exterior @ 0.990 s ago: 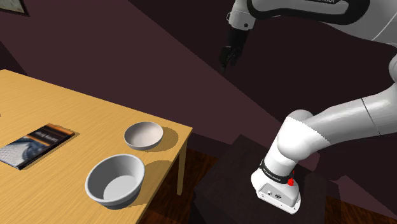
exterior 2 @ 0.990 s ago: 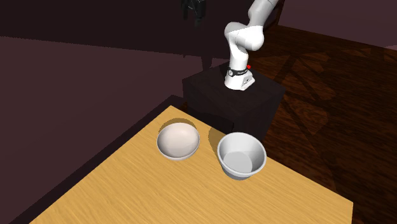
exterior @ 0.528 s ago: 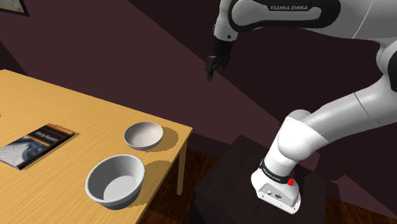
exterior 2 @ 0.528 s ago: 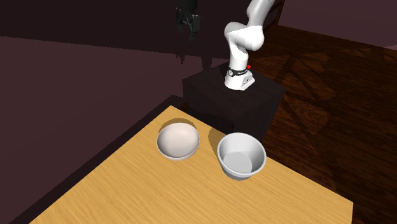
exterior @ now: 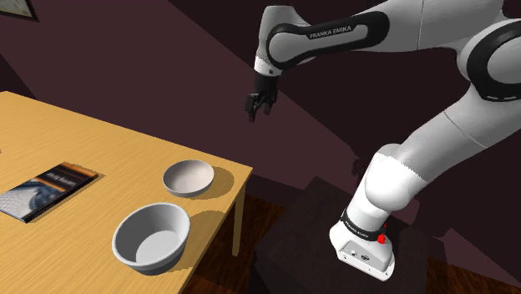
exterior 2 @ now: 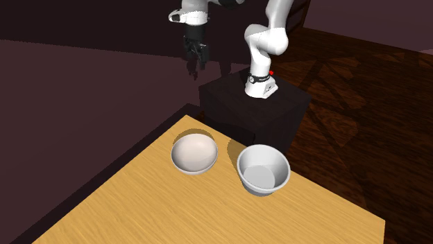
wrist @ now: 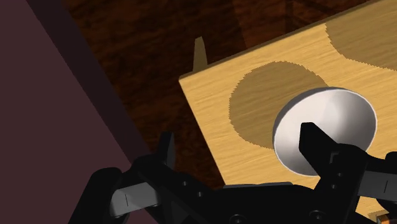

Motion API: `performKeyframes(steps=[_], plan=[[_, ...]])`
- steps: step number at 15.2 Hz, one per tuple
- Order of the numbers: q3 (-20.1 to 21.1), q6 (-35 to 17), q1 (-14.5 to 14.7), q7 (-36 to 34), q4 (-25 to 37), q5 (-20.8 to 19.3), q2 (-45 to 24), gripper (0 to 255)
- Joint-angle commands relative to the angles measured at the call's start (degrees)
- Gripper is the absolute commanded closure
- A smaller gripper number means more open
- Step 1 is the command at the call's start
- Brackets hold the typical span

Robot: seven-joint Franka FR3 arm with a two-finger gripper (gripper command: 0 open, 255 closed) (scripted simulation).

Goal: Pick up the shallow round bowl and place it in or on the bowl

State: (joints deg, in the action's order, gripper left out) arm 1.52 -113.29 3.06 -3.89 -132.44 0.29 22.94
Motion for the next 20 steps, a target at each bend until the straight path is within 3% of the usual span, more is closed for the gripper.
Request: performKeyframes(steps=[1, 11, 20], plan=[[0.49, -3.09, 0.41, -0.70, 0.65, 0.67, -4.00, 0], [2.38, -14.05, 2.18, -3.03, 8.35, 3.30, -24.20, 0], [3.77, -19.17, 3.84, -4.77, 21.27, 4.75, -43.42, 0]])
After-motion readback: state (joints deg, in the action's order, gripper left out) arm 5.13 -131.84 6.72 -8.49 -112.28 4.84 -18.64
